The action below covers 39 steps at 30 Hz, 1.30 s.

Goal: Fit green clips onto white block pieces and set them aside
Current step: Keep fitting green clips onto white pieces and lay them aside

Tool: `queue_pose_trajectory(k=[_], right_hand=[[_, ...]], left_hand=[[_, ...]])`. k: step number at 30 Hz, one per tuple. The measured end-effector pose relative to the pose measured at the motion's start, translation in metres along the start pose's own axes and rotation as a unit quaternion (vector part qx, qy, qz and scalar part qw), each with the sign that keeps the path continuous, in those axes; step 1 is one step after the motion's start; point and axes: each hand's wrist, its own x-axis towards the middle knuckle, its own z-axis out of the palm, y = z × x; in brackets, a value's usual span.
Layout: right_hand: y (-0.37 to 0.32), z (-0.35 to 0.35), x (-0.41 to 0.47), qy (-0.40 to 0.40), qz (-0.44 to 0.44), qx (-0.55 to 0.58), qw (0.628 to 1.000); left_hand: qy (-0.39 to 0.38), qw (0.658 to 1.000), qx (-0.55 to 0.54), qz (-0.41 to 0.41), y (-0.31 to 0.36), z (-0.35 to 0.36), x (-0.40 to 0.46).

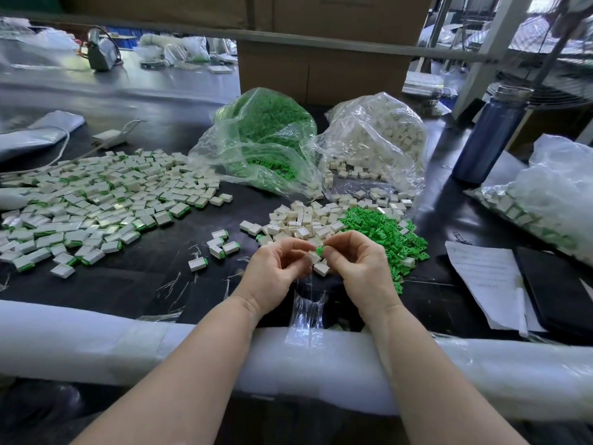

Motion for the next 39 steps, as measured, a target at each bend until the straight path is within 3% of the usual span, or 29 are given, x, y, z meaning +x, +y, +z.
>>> queue_pose_trajectory(k=[18, 35, 39], right_hand=[[-0.0021, 0.0015, -0.0012, -0.014, 0.022, -0.042, 0.999], [-0.0059, 0.0001, -0.0039, -0.066, 0.029, -0.1, 0.992], [-0.0053, 0.0, -0.0031, -0.043, 0.035, -0.065, 0.996]], left_hand=[[0.01, 1.0, -0.003, -0.012, -0.0009, -0.0015, 0.0005], [-0.049, 0.993, 0.104, -0.01, -0.0036, -0.0002, -0.0004], [-0.035, 0.996, 0.088, -0.002, -0.0025, -0.0005, -0.0002]])
